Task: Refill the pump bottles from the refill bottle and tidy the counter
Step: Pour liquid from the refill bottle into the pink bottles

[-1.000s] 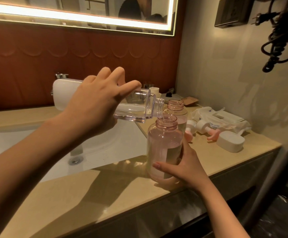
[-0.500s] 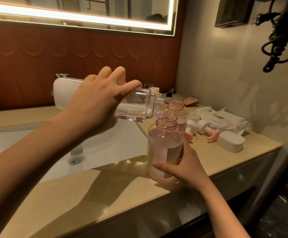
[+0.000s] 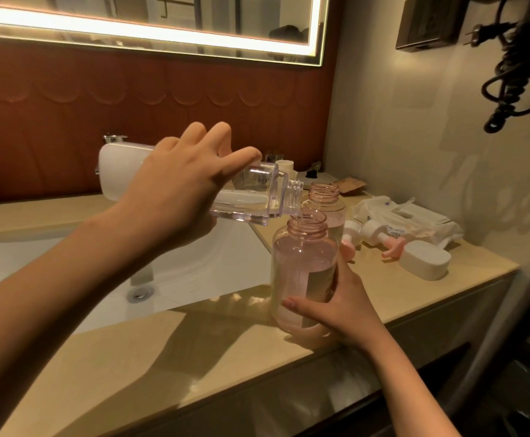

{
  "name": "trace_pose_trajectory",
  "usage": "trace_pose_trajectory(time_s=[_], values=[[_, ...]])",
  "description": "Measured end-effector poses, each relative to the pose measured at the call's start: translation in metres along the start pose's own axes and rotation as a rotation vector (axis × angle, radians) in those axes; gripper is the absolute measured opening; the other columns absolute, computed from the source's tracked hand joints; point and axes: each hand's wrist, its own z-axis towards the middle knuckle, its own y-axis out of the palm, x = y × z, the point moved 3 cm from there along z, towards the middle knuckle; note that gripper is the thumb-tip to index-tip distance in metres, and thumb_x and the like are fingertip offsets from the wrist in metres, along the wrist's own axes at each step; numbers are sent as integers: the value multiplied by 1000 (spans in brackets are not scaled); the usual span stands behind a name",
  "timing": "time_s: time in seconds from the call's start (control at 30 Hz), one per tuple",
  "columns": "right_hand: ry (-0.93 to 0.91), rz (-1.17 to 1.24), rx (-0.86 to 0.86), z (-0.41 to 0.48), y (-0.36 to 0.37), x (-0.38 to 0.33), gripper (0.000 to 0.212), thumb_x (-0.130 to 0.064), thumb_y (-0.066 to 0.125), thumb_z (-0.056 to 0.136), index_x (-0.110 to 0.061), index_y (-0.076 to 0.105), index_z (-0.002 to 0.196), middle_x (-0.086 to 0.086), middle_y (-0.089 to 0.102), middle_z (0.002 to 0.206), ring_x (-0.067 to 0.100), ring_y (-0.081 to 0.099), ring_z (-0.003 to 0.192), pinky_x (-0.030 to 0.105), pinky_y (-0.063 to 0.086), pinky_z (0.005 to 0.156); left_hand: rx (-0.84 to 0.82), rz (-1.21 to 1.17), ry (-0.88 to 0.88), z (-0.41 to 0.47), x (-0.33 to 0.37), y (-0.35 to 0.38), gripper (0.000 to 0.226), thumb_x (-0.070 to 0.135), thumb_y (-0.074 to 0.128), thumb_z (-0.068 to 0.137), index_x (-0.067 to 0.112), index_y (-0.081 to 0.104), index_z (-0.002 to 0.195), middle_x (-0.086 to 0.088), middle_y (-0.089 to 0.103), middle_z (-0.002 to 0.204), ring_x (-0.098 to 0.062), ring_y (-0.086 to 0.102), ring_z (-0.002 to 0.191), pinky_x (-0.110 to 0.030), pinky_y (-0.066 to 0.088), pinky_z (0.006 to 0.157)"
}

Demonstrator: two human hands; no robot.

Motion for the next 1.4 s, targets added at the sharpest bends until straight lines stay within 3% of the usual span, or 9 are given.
trace_pose_trajectory(time_s=[0.37, 0.6, 0.73, 0.93, 1.27, 1.4], values=[[0, -13, 10, -1, 0, 0, 103, -65, 74, 44, -35, 35, 134, -20, 49, 129, -2, 47, 118, 25, 42, 100, 10, 8, 13, 0, 0, -2, 84, 5, 82, 53, 17, 46, 128, -17, 48, 104, -18, 25, 80, -30, 29, 58], [-2, 5, 8, 0, 0, -1, 93, -65, 74, 44, -44, 34, 125, -26, 48, 125, -10, 45, 117, 12, 41, 95, 19, 20, 22, 0, 0, -2, 86, 3, 83, 49, 16, 47, 126, -18, 49, 103, -24, 34, 78, -31, 29, 57], [-6, 7, 7, -1, -1, -2, 87, -65, 74, 43, -48, 35, 119, -30, 48, 121, -15, 44, 114, 6, 39, 92, 23, 6, 21, 1, 0, -2, 86, 3, 82, 48, 17, 46, 125, -17, 48, 100, -20, 26, 78, -32, 30, 57], [1, 4, 2, 0, 0, -2, 87, -65, 74, 43, -49, 35, 119, -30, 48, 121, -14, 45, 114, 10, 40, 94, 19, 8, 18, 1, 1, -2, 87, 3, 83, 48, 17, 46, 125, -17, 48, 100, -21, 28, 78, -32, 30, 57], [5, 3, 2, -1, -1, -4, 82, -64, 73, 43, -50, 35, 115, -36, 45, 114, -26, 41, 105, -3, 34, 83, 30, 13, 19, 1, 1, -3, 87, 2, 83, 47, 16, 47, 125, -18, 49, 100, -20, 26, 79, -31, 30, 58], [14, -1, -1, -1, -1, -3, 85, -65, 73, 43, -50, 34, 117, -35, 45, 117, -23, 41, 110, -1, 36, 86, 28, 17, 18, 1, 1, -2, 86, 2, 83, 48, 16, 47, 125, -17, 49, 100, -20, 26, 79, -31, 30, 58]])
